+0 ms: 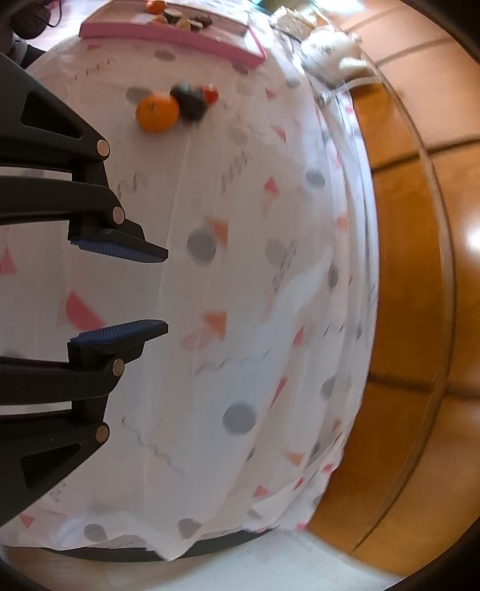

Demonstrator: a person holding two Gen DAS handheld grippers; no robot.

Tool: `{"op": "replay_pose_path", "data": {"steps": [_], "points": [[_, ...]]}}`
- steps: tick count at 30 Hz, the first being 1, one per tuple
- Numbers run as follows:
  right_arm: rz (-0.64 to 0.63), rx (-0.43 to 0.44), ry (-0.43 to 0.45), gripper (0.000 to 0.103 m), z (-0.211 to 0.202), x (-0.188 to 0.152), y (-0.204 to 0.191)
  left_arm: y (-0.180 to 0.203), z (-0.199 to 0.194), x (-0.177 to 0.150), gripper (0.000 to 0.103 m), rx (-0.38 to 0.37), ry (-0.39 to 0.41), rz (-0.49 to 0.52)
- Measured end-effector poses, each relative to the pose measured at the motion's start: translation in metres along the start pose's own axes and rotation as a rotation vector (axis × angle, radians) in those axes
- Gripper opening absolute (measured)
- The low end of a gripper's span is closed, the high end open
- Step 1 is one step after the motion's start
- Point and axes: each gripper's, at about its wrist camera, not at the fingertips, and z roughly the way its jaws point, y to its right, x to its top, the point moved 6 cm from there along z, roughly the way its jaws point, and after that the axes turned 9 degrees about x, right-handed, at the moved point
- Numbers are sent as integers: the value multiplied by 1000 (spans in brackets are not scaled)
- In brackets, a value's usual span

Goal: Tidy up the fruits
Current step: 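Move the right tool toward the red tomato beside the tray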

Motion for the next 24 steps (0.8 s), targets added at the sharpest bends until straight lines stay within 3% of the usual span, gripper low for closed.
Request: {"op": "replay_pose_path", "data": {"steps": [9,14,24], "points": [[-269,170,3,32,12,26,-134,11,-4,-5,65,-29,3,56],[-397,185,-49,32,44,30,-190,15,-8,-6,66,-48,13,76],[-504,87,-166,32,100,35,-215,20,-8,-11,68,-58,11,108]]}}
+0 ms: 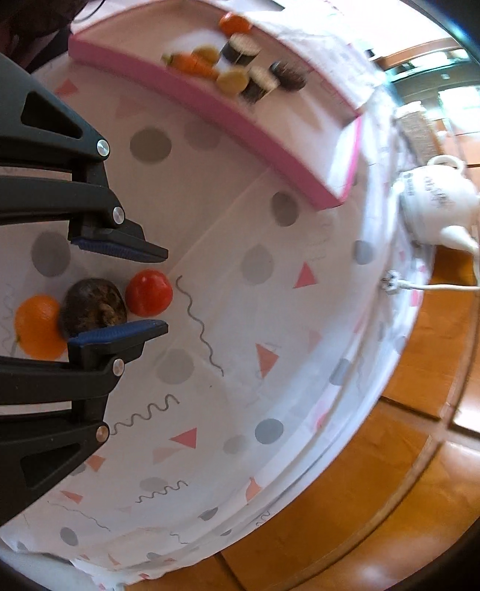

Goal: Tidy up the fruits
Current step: 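Close the right gripper on the red tomato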

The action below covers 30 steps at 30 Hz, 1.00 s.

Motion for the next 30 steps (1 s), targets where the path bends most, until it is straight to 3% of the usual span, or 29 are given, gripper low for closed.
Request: {"op": "replay_pose_path", "data": {"steps": [3,15,23,30], "points": [[-6,-6,-63,32,18,-5,3,0,0,0,68,2,1,2],[-8,-14,9,29,6,-2,-11,0,1,-1,68,3,2,2],[-94,152,135,29,-38,7,-86,2,0,-2,68,2,-3,9],[-174,299,148,29,-47,-3,-148,2,-3,-2,68,3,6,4]]}}
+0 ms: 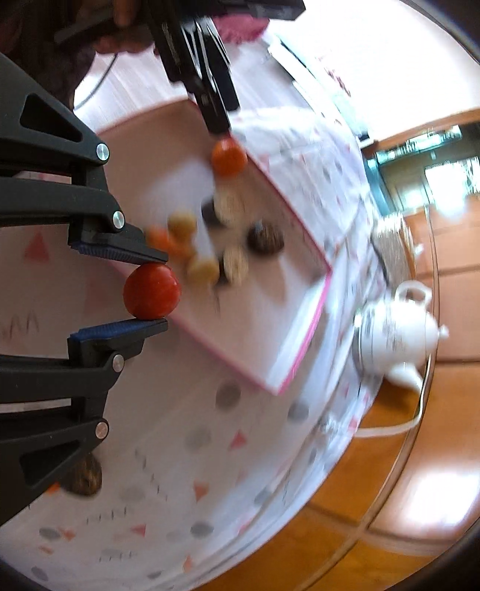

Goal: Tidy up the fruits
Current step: 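Close the right gripper on the red tomato, then carry the tomato into the pink tray and open the right gripper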

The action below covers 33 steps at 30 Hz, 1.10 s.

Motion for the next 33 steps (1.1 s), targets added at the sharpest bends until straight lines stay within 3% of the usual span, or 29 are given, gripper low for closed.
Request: {"op": "replay_pose_path", "data": {"steps": [6,15,24,33], "points": [[-46,60,-35,29,21,-6,-35,-1,-3,0,68,-1,7,-5],[-69,90,-84,30,45,-10,-57,0,-8,1,68,-7,18,-4],[-32,67,-76,32,47,-11,-53,1,-5,-1,68,-7,4,-2],[23,21,-9,32,20,-11,-34,3,-4,-1,68,-11,2,3]]}}
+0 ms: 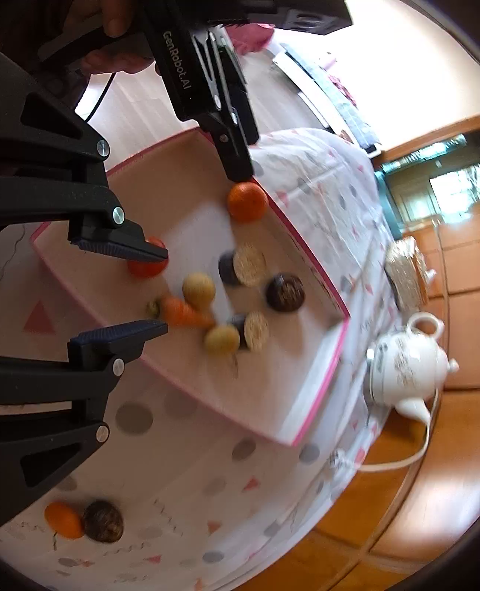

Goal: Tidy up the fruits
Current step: 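Carry the tomato into the pink tray and open the right gripper, then move the left tool toward the dark brown round fruit beside the tray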

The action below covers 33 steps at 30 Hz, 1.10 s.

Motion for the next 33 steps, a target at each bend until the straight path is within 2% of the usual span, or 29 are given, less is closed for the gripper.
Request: {"op": "replay_pose_path", "data": {"steps": [10,18,27,33], "points": [[80,-112,79,32,-50,-13,48,9,0,-2,68,0,-5,24],[203,-250,108,32,-93,-42,113,17,-1,-2,68,1,-6,52],[381,-467,94,32,-153,-104,200,31,-2,0,68,-1,-5,90],[555,-603,98,32,-199,-157,258,44,-2,0,68,1,-7,123]]}}
